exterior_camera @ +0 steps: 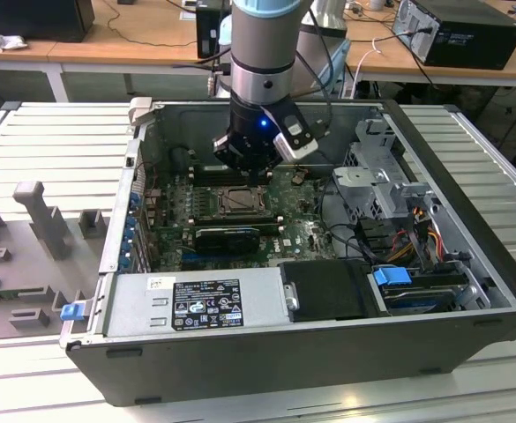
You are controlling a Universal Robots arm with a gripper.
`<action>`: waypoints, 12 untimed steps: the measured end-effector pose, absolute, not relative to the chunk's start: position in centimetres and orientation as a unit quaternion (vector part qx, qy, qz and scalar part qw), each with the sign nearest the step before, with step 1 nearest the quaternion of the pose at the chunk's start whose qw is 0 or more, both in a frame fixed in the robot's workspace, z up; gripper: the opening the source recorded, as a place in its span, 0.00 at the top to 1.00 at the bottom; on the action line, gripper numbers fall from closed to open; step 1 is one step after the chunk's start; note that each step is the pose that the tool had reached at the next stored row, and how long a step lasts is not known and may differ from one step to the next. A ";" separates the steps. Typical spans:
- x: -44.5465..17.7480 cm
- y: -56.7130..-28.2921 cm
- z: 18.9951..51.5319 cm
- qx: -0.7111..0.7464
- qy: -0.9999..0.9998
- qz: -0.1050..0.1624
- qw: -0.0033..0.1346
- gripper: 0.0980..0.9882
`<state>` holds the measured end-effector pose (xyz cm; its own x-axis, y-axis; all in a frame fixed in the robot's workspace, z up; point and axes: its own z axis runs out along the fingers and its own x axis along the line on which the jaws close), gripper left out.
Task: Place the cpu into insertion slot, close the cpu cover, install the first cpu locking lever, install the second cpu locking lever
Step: 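Install the second cpu locking lever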
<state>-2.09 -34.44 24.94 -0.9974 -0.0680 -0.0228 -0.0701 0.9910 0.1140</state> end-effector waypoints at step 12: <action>-2.9 -37.6 24.5 -0.034 0.997 0.067 0.004 0.99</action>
<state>-2.91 -37.57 24.54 -0.9976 -0.0674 -0.0122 -0.0685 0.9888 0.1328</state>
